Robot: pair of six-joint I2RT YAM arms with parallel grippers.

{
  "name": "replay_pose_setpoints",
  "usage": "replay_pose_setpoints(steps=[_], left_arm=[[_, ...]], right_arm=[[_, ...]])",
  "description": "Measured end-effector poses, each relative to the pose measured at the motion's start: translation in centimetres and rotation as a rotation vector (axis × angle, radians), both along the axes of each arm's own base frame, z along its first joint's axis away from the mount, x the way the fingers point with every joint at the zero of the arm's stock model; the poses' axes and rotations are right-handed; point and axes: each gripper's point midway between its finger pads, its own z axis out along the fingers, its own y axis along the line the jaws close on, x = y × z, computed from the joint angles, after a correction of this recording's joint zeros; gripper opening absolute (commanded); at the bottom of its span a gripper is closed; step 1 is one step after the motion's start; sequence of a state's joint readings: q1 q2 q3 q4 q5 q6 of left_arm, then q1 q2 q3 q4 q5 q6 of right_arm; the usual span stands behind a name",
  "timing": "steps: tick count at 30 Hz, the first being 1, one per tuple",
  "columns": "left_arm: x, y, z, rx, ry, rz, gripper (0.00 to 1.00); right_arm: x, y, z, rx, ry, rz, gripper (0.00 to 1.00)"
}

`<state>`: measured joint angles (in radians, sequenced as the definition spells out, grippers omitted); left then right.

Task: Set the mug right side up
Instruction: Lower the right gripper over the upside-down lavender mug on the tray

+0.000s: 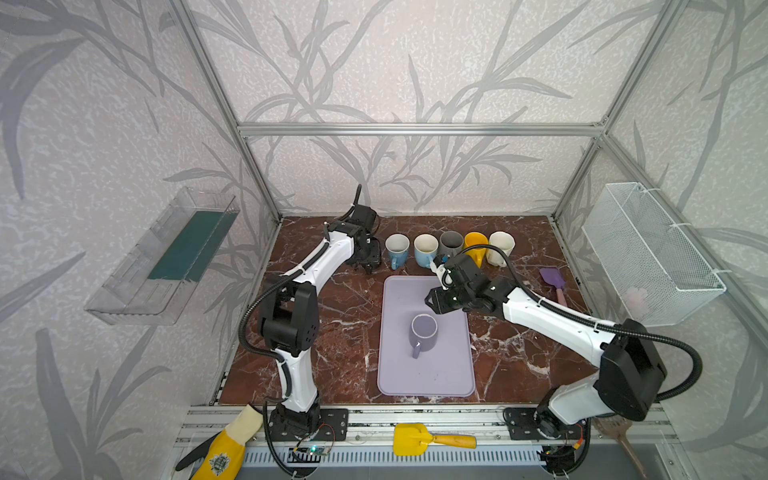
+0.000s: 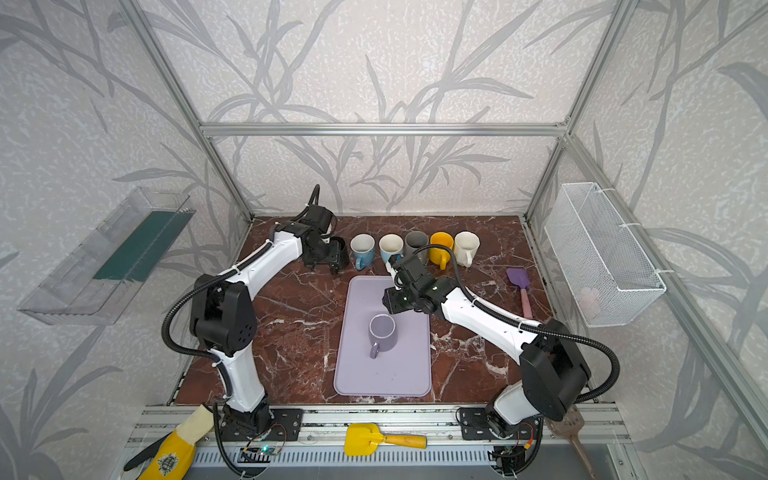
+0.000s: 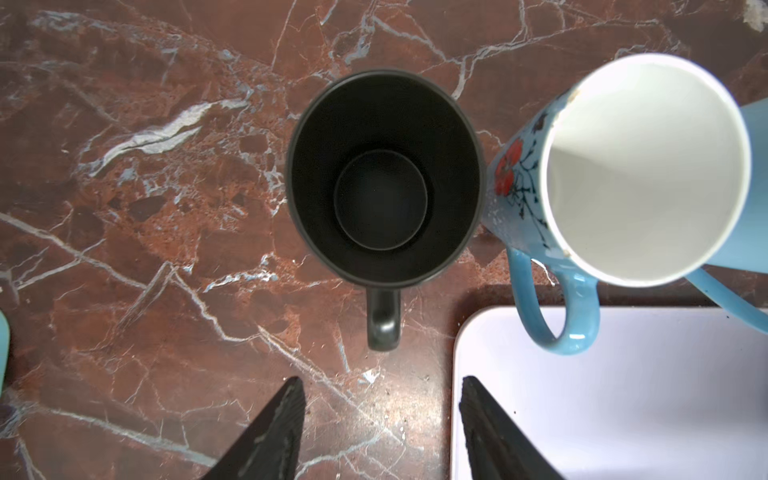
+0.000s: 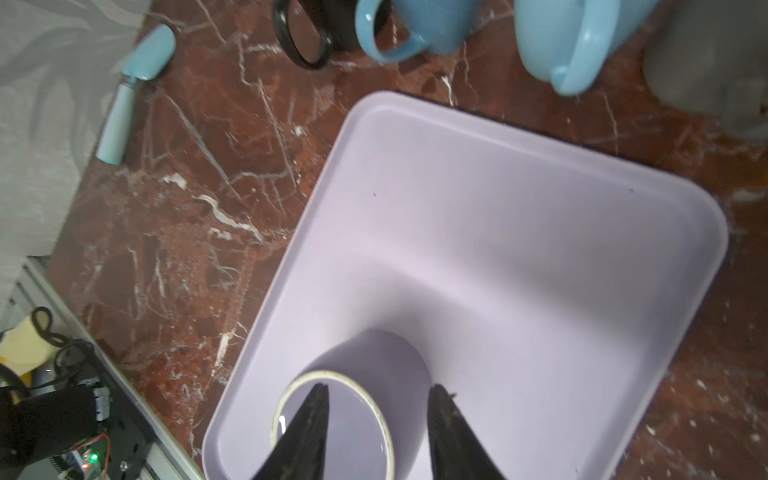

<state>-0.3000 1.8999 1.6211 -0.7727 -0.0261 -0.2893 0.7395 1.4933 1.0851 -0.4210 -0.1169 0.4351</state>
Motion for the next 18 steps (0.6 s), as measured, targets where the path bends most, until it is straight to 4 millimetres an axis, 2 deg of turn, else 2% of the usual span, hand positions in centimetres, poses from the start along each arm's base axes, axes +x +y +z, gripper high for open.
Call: replay_pose_setpoints(steps=[5, 9, 13, 18], left_arm=[[0.0, 0.1, 0.1, 0.001, -0.002, 0.001, 0.62], [0.0, 0.1, 0.2, 0.000, -0.003, 0.002, 0.62], [0.0, 0.1, 0.3, -0.001, -0.004, 0.001, 0.62], [-0.1, 0.0, 0.6, -0.005, -0.011, 0.001, 0.62]], right_arm=[[-2.4, -0.4, 0.0, -0.057, 0.025, -0.004, 0.44], [-4.4, 0.1, 0.6, -0.022, 0.049, 0.023, 0.44], [-6.9, 0.1, -0.4, -0.004, 0.108, 0.053, 0.44], [-8.8, 0.5, -1.5, 0.002, 0.168, 0.078, 0.44]])
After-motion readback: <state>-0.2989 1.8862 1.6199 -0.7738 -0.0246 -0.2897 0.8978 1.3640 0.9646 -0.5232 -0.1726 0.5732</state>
